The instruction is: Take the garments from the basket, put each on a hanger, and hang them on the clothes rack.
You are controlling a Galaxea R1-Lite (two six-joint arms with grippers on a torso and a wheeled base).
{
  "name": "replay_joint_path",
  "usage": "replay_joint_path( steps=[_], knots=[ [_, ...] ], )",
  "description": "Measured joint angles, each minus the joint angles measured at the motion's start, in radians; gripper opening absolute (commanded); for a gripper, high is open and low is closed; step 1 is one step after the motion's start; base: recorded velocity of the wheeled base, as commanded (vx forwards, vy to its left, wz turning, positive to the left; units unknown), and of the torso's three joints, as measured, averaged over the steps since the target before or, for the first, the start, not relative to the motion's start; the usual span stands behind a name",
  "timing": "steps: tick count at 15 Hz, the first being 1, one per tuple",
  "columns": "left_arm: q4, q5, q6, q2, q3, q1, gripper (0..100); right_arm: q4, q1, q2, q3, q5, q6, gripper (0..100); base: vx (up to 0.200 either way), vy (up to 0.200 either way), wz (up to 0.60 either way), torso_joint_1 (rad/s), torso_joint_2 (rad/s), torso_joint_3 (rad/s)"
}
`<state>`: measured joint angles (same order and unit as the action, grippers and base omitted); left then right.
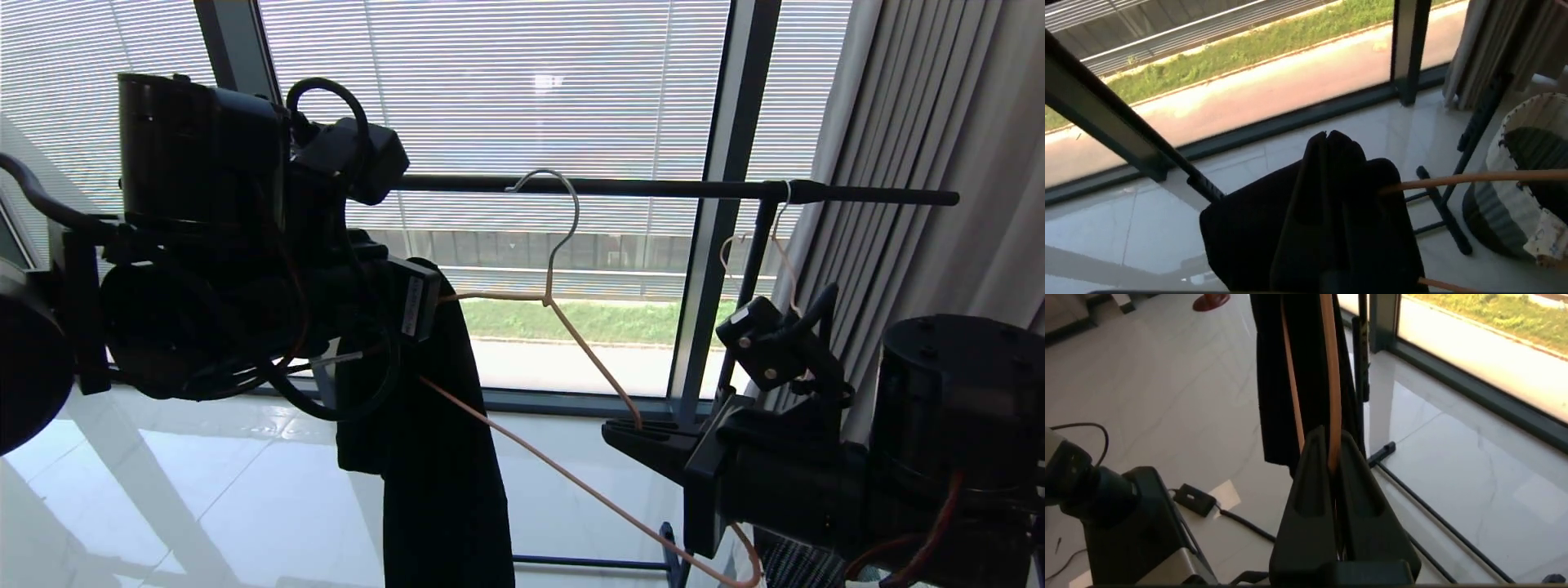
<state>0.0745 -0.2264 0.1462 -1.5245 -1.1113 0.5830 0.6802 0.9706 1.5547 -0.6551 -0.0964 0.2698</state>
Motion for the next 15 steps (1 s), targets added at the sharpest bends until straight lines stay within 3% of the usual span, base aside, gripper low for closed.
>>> replay_joint_path(
  steps=[2,6,9,15],
  knots=[
    [0.0,0.046,0.012,0.011,0.0,0.046,0,0.0,0.007,0.021,-0.029,0.0,0.0,0,0.0,0.0,0.0,0.0,0.0,0.0],
    [0.003,0.047,0.004,0.015,-0.001,0.122,0,0.0,0.035,0.061,-0.067,0.019,0.002,0,0.0,0.0,0.0,0.0,0.0,0.0],
    [0.033,0.023,0.004,0.016,-0.005,0.14,0,0.003,0.076,0.1,-0.106,0.126,0.008,0,0.0,0.0,0.0,0.0,0.0,0.0],
    [0.104,0.012,0.013,0.021,0.004,0.158,0,0.004,0.089,0.135,-0.126,0.249,0.022,0,0.0,0.0,0.0,0.0,0.0,0.0]
  ],
)
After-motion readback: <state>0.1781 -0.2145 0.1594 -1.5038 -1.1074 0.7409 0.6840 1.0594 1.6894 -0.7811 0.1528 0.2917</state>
